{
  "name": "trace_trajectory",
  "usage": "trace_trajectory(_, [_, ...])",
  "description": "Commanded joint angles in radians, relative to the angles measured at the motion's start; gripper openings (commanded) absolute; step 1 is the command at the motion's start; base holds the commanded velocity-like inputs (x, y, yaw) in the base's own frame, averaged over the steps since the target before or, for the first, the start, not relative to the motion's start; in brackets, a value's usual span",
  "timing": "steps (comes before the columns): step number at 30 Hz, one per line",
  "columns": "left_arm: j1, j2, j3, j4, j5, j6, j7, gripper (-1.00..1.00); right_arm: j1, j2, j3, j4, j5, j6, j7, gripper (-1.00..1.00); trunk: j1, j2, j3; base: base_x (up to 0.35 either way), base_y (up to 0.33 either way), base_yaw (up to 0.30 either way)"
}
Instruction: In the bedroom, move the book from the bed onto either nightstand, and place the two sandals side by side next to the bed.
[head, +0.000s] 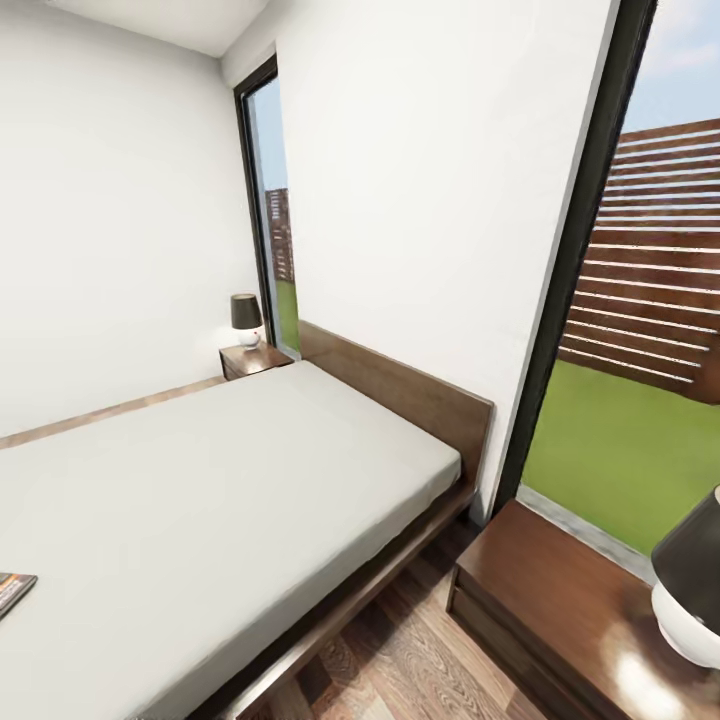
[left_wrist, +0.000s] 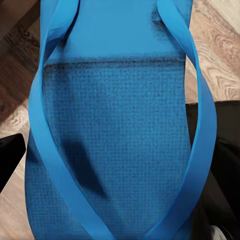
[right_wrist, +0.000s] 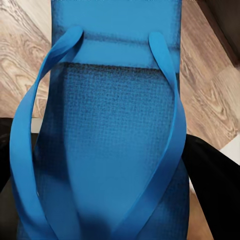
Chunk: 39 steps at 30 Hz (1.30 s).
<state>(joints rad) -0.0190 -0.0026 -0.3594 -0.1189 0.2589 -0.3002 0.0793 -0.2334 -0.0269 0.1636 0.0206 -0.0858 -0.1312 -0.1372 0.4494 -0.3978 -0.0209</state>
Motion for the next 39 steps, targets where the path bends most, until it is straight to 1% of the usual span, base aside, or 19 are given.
trace_trajectory(1, [-0.001,0.000,-0.008,0.001,0.007,-0.004,0.005,-1.00,-0.001,0.000,0.008,0.002,-0.011,-0.005,-0.001,-1.00,0.001,-0.002,-0.002,0.000,0.000,0.028])
trace_trajectory(13, [-0.001,-0.002,-0.007,0.001,0.006,-0.004,0.005,-1.00,-0.001,-0.007,0.008,0.002,-0.009,-0.005,-0.001,-1.00,0.001,-0.002,-0.002,0.000,0.000,0.005])
trace_trajectory(26, [-0.001,-0.002,-0.008,0.001,0.006,-0.004,0.005,-1.00,-0.001,0.003,0.008,-0.005,-0.009,-0.005,-0.001,-1.00,0.001,-0.002,-0.002,0.000,0.000,0.004])
trace_trajectory(31, [-0.001,-0.002,-0.008,0.001,0.006,-0.004,0.005,-1.00,-0.001,0.004,0.009,-0.005,-0.009,-0.005,-0.001,-1.00,0.001,-0.002,-0.002,0.000,0.000,0.162])
trace_trajectory(39, [-0.001,-0.002,-0.008,0.001,0.005,-0.004,0.005,-1.00,-0.001,0.004,0.009,-0.005,-0.009,-0.005,-0.001,-1.00,0.001,-0.002,-0.002,0.000,0.000,0.262])
